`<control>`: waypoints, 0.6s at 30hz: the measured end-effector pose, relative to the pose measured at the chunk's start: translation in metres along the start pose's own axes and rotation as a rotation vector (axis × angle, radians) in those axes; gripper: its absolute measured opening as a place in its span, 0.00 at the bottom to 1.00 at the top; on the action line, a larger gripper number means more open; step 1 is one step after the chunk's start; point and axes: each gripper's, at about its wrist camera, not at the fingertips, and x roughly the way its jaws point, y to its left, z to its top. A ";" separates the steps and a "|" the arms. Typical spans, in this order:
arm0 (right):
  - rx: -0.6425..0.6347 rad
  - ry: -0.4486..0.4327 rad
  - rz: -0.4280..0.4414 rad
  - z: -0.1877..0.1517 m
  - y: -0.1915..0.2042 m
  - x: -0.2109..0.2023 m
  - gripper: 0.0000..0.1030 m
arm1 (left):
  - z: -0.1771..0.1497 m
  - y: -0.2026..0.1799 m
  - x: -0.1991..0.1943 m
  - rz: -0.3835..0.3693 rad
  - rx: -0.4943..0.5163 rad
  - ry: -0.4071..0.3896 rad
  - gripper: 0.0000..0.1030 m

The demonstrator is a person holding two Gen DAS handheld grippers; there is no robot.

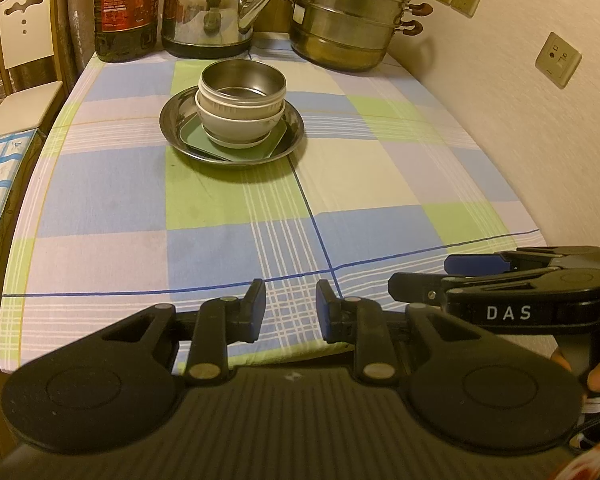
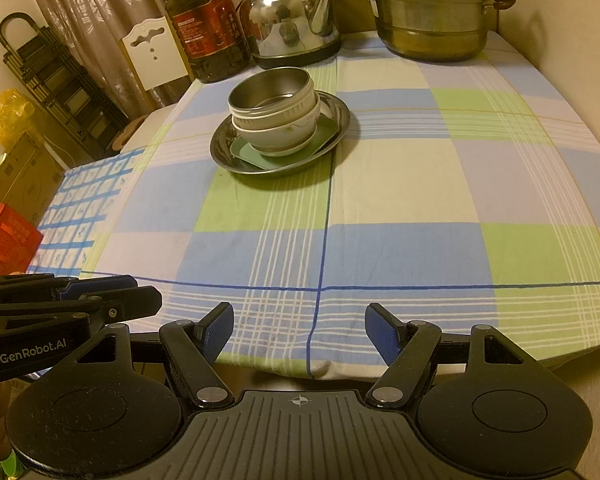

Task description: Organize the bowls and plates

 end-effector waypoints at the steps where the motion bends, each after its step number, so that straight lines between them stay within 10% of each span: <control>1: 0.000 -0.001 0.000 0.000 0.000 0.000 0.70 | 0.000 0.000 0.000 0.001 0.000 -0.001 0.23; 18: -0.001 -0.003 0.000 0.000 0.000 -0.001 0.70 | 0.000 0.000 -0.001 0.001 0.000 -0.004 0.23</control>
